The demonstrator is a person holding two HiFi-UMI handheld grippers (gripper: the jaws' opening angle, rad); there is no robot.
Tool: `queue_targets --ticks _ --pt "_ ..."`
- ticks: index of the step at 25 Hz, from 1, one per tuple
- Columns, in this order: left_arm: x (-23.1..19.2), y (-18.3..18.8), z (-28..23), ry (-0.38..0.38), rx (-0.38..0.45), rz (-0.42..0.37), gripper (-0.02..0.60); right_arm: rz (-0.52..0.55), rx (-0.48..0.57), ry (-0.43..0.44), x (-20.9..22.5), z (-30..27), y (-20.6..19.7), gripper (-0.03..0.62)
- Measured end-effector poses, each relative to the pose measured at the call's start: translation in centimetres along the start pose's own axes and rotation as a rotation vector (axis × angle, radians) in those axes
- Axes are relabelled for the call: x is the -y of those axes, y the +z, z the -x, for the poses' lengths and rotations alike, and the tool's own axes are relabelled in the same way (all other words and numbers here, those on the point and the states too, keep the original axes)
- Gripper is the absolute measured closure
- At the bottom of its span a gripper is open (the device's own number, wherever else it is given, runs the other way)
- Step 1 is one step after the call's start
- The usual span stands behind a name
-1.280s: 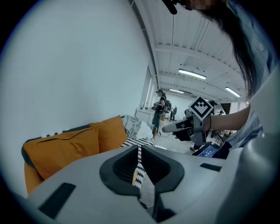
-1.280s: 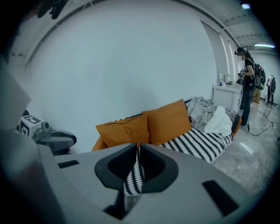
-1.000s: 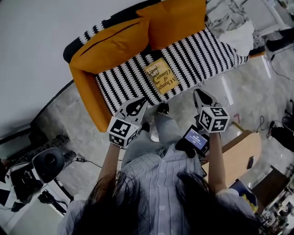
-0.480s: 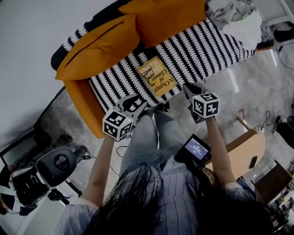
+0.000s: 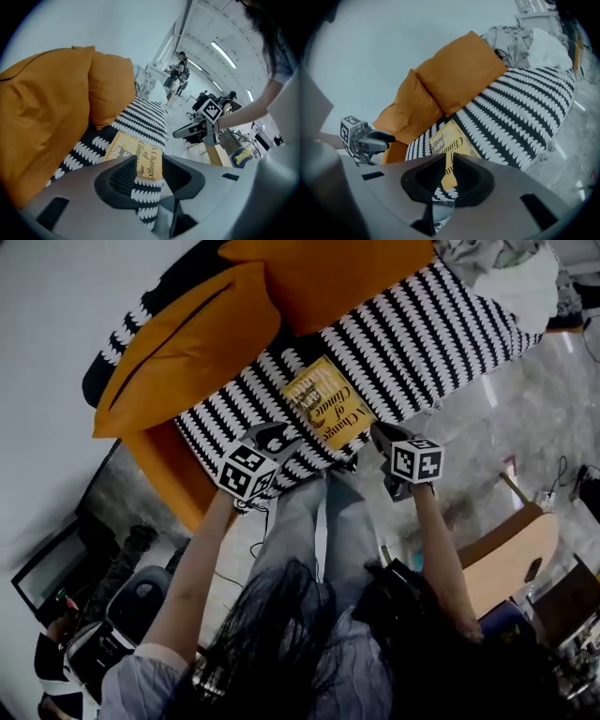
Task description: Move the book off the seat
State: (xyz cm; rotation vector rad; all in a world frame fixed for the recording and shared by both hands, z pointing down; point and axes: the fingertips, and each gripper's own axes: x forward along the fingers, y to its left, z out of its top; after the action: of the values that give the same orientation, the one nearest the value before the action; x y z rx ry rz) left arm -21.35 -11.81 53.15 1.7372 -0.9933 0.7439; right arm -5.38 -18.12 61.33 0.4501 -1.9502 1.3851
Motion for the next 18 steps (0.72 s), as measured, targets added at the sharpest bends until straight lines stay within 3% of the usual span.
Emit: queue_targets --ticks 8,13,18 --pt "-6.8 -4.2 -7.0 0.013 -0.137 -0.015 0.397 -0.125 -0.097 0.030 4.2 -5.6 -7.4 0.466" --pt "-9.9 -5.0 -9.9 -0.012 -0.229 -0.011 0.391 -0.360 -0.076 0.084 4.5 -7.3 -8.0 0.378" --pt "-12.0 -5.0 -12.8 0.002 -0.208 0.019 0.357 -0.483 -0.008 0.124 6.7 -9.8 -8.9 0.349"
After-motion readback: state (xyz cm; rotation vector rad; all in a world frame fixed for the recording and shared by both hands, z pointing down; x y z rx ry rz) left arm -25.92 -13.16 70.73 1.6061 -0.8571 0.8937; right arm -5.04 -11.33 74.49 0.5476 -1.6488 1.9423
